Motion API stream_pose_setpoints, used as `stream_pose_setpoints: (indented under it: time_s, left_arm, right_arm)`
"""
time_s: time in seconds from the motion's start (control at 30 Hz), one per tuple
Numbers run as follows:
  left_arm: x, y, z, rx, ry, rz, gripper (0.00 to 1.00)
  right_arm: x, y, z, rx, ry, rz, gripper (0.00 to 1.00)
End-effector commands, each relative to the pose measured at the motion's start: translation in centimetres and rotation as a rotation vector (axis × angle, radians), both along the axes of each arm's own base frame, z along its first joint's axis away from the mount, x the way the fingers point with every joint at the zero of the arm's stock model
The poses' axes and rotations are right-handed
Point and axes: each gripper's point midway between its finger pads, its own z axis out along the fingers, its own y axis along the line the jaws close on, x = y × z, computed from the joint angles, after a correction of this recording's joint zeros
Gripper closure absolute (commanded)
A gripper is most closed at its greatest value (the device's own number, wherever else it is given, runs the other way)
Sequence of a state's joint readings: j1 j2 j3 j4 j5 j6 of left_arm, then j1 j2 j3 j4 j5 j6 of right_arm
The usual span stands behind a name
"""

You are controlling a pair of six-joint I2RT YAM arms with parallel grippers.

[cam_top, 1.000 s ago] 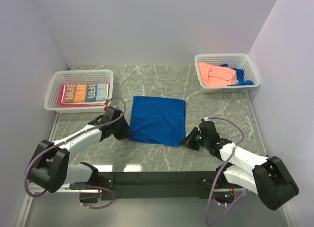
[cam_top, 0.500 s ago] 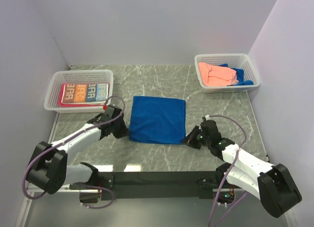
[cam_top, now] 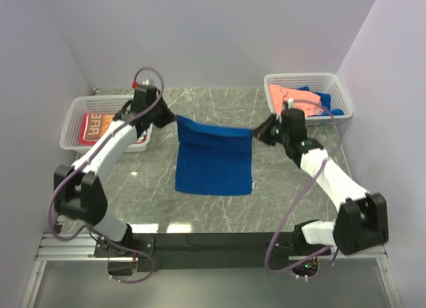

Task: Fold and stack the towels
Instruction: Fold the towel

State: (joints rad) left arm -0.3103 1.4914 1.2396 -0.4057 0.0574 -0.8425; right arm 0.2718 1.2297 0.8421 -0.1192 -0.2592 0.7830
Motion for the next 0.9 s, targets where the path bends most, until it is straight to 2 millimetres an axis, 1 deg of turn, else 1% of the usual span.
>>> stream_pose_setpoints:
  time_s: [0.0,0.03,0.07,0.13,0.17,0.23,0.27,0.3,0.33,0.37,0.4,0.43,0.47,0.5,0.53,0.57,0.6,0.63,0.67,0.7,0.73,0.83,0.87]
  left_arm:
    - [5.1,-0.4,4.5,0.0,-0.132,-0.039,0.99]
    - [6.1,-0.6,5.2,-0.006,-0.15,-0.045,0.99]
    - [8.2,-1.1,6.3,-0.022,-0.179,-0.056,0.99]
    - [10.4,-0.9,7.1,-0.036,-0.205,-0.057,0.99]
    - [12.1,-1.2,7.3,-0.047,-0.221,-0.057,0.99]
    - [14.0,-1.0,8.1,-0.082,-0.258,-0.07,0.99]
    - [15.3,-1.2,7.9,-0.094,-0.267,-0.074,0.99]
    - [16.2,-0.9,8.5,-0.118,-0.297,-0.078,0.99]
    - [16.9,-0.9,8.6,-0.131,-0.309,-0.081,0.99]
    - [17.8,-0.9,8.3,-0.141,-0.317,-0.081,0.99]
    - [18.4,-0.5,8.6,-0.158,-0.332,-0.074,0.99]
    - [19.2,-0.8,8.7,-0.179,-0.364,-0.094,0.99]
    - [19.7,-0.8,9.4,-0.189,-0.393,-0.098,0.99]
    - [20.4,-0.7,9.2,-0.2,-0.41,-0.102,0.99]
    - [20.8,-0.6,9.9,-0.202,-0.432,-0.104,0.99]
    - [21.2,-0.6,9.9,-0.203,-0.44,-0.106,0.99]
    - [21.5,-0.4,9.9,-0.202,-0.445,-0.107,1.0]
    - [21.8,-0.5,9.7,-0.202,-0.444,-0.11,0.99]
    - [21.8,-0.5,9.4,-0.207,-0.438,-0.121,0.99]
    - [21.8,-0.4,9.0,-0.208,-0.427,-0.119,0.99]
    - [21.6,-0.3,8.3,-0.211,-0.407,-0.119,0.99]
    - [20.7,-0.1,6.7,-0.227,-0.353,-0.126,0.99]
    - [20.1,-0.3,5.9,-0.235,-0.316,-0.136,0.99]
  right_arm:
    - [5.3,-0.7,5.1,-0.04,-0.149,0.014,1.0]
    - [6.4,-0.9,5.7,-0.049,-0.164,0.009,1.0]
    - [8.6,-1.2,6.8,-0.062,-0.19,0.004,1.0]
    - [10.7,-1.4,7.8,-0.06,-0.217,0.008,1.0]
    - [12.4,-1.3,8.2,-0.059,-0.233,0.013,1.0]
    - [14.5,-1.7,9.1,-0.048,-0.278,0.021,1.0]
    - [16.0,-1.6,9.0,-0.043,-0.286,0.026,1.0]
    - [16.8,-1.9,9.5,-0.037,-0.309,0.032,1.0]
    - [17.7,-2.0,9.9,-0.033,-0.339,0.033,1.0]
    - [18.8,-2.0,9.9,-0.033,-0.355,0.038,1.0]
    - [19.6,-2.1,10.5,-0.031,-0.39,0.041,1.0]
    - [20.2,-2.2,10.7,-0.03,-0.404,0.044,1.0]
    - [21.3,-2.4,10.8,-0.041,-0.423,0.048,1.0]
    - [21.9,-2.5,10.9,-0.047,-0.433,0.056,1.0]
    - [22.7,-2.5,9.9,-0.056,-0.419,0.061,1.0]
    - [23.4,-2.6,11.0,-0.072,-0.456,0.069,1.0]
    - [23.8,-2.5,10.9,-0.079,-0.456,0.079,1.0]
    - [24.3,-2.4,10.0,-0.085,-0.441,0.088,1.0]
    - [24.6,-2.3,10.7,-0.091,-0.458,0.1,1.0]
    - [24.5,-2.3,10.0,-0.092,-0.429,0.107,1.0]
    - [24.5,-2.2,9.9,-0.088,-0.424,0.114,1.0]
    - [23.4,-1.9,8.5,-0.052,-0.369,0.125,1.0]
    - [22.4,-1.8,7.4,-0.039,-0.335,0.129,1.0]
